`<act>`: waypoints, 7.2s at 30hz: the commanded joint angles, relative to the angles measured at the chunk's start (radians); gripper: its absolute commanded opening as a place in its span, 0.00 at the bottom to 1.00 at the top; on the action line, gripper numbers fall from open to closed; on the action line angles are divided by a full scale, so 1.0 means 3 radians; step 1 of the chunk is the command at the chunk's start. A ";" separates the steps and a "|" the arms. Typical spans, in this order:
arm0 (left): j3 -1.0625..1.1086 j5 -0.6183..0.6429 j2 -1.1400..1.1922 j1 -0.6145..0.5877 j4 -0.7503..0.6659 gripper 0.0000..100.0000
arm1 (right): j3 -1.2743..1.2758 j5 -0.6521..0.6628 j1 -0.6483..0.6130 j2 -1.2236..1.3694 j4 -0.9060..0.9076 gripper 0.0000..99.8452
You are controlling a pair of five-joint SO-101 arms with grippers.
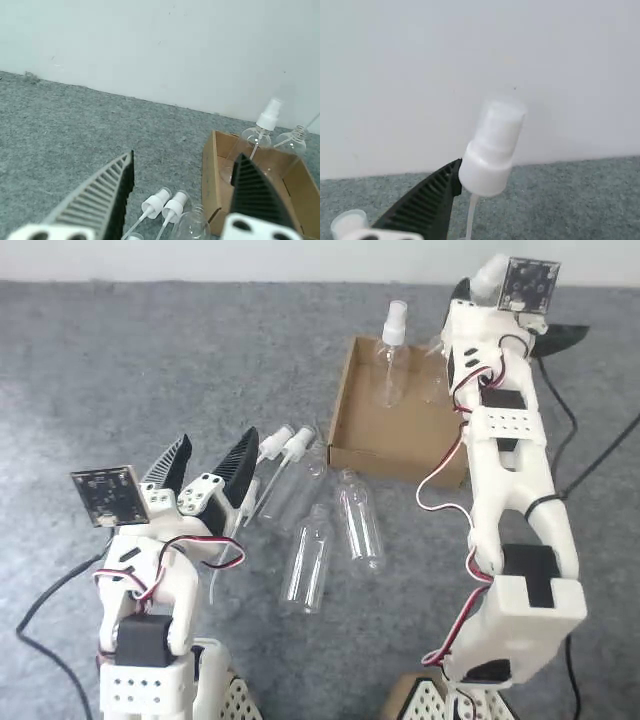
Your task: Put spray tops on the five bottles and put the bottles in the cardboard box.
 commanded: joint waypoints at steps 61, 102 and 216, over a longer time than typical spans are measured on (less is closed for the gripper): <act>-0.0013 -0.0010 0.0005 0.0005 -0.0082 0.30 | 0.0000 0.0563 -0.0003 -0.0289 0.0064 0.33; -0.0013 -0.0010 0.0005 0.0005 -0.0087 0.30 | -0.0731 0.0803 0.0120 -0.0560 0.0100 0.24; 0.0018 -0.0015 0.0000 0.0010 -0.0092 0.30 | -0.0962 -0.0164 0.0182 0.0217 0.2105 0.19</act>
